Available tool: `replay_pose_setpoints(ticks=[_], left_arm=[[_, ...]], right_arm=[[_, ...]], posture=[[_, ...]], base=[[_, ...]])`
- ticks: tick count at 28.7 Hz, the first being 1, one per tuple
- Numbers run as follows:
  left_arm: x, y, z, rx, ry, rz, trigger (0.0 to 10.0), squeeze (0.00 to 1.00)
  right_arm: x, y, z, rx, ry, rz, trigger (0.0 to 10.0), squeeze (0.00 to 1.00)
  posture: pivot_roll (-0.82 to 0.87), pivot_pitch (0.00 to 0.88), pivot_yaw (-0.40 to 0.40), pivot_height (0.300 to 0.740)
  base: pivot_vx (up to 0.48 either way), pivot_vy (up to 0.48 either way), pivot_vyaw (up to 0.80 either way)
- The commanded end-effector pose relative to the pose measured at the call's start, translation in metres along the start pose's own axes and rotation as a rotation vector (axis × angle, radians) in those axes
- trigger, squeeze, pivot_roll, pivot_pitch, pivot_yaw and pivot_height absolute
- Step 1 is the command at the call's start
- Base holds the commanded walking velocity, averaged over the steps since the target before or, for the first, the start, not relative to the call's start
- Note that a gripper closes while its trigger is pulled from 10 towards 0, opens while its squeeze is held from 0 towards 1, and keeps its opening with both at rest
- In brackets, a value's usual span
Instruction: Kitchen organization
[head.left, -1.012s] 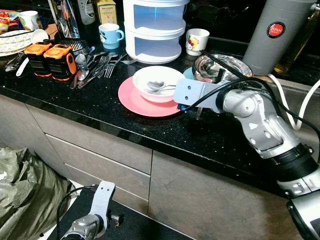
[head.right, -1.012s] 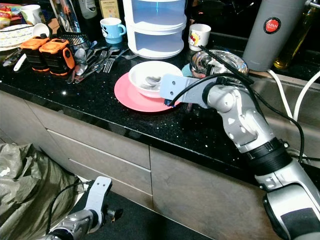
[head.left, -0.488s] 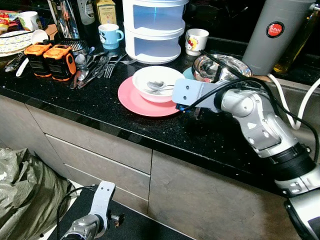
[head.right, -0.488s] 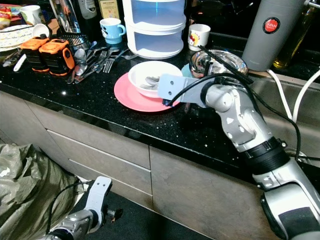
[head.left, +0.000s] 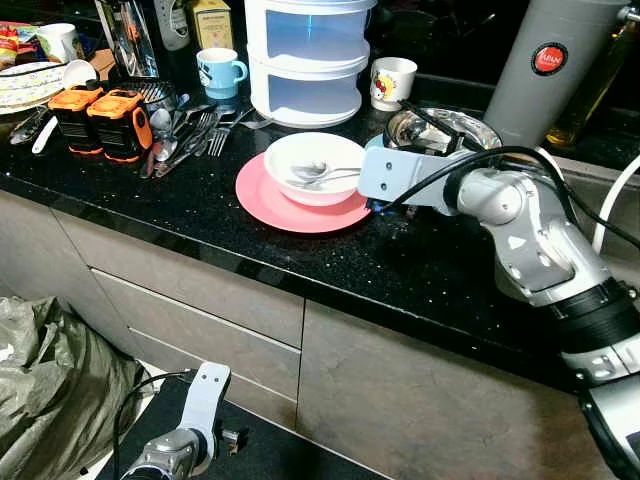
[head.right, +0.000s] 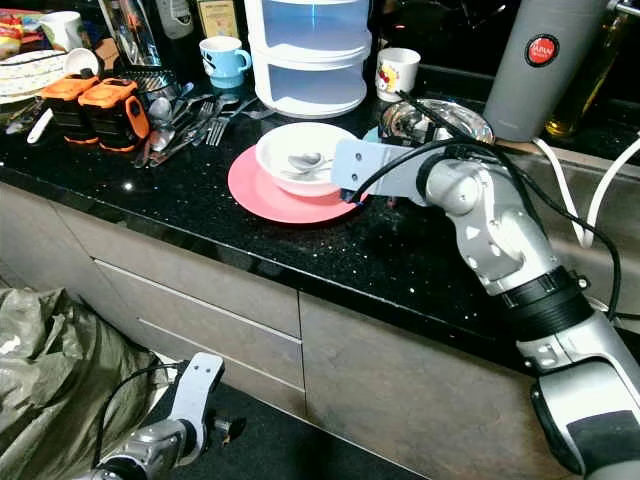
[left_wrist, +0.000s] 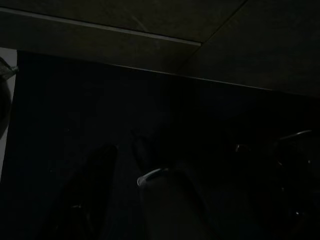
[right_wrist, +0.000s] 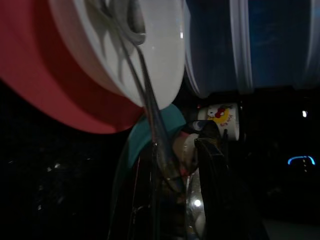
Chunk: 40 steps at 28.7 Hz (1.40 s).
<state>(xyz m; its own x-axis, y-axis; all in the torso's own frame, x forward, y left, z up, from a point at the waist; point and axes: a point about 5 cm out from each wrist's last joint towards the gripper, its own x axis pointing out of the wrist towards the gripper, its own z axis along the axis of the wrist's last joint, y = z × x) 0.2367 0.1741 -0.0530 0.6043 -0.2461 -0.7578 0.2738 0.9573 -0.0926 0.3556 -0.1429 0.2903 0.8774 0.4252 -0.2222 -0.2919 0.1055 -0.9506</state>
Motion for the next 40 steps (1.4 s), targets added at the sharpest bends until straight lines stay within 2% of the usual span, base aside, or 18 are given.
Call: replay_pose_setpoints(ticks=[1, 11, 15, 18, 29, 37, 40], left_arm=[[-0.001, 0.0, -0.005, 0.005, 0.026, -0.004, 10.0, 0.0], [-0.001, 0.0, -0.005, 0.008, 0.027, -0.006, 10.0, 0.0], [-0.001, 0.0, -0.005, 0.008, 0.028, -0.006, 10.0, 0.0], [0.0, 0.0, -0.005, 0.008, 0.027, -0.006, 10.0, 0.0], [0.0, -0.001, -0.005, 0.006, 0.025, -0.008, 10.0, 0.0], [0.0, -0.002, -0.004, 0.006, 0.021, -0.008, 10.0, 0.0], [0.0, -0.002, -0.004, 0.006, 0.021, -0.008, 10.0, 0.0]], right_arm=[[-0.001, 0.004, -0.001, -0.009, -0.003, 0.032, 10.0, 0.0], [-0.001, 0.006, -0.002, -0.04, -0.012, 0.058, 10.0, 0.0], [0.002, 0.012, -0.002, -0.102, 0.0, 0.075, 10.0, 0.0], [0.004, 0.015, 0.0, -0.115, -0.005, 0.076, 10.0, 0.0], [0.012, 0.016, 0.006, -0.175, -0.002, 0.0, 10.0, 0.0], [0.019, 0.014, 0.001, -0.197, 0.048, -0.095, 10.0, 0.0], [0.021, 0.019, -0.001, -0.204, 0.053, -0.084, 10.0, 0.0]], posture=[[-0.03, 0.074, 0.019, 0.74], [-0.03, 0.07, 0.021, 0.74], [-0.03, 0.06, 0.017, 0.74], [-0.03, 0.061, 0.017, 0.74], [-0.04, 0.062, 0.018, 0.74], [-0.03, 0.062, 0.014, 0.74], [-0.03, 0.063, 0.014, 0.74]], base=[[0.0, 0.0, 0.0], [0.0, 0.0, 0.0], [0.0, 0.0, 0.0], [0.0, 0.0, 0.0], [0.0, 0.0, 0.0], [0.0, 0.0, 0.0], [0.0, 0.0, 0.0]])
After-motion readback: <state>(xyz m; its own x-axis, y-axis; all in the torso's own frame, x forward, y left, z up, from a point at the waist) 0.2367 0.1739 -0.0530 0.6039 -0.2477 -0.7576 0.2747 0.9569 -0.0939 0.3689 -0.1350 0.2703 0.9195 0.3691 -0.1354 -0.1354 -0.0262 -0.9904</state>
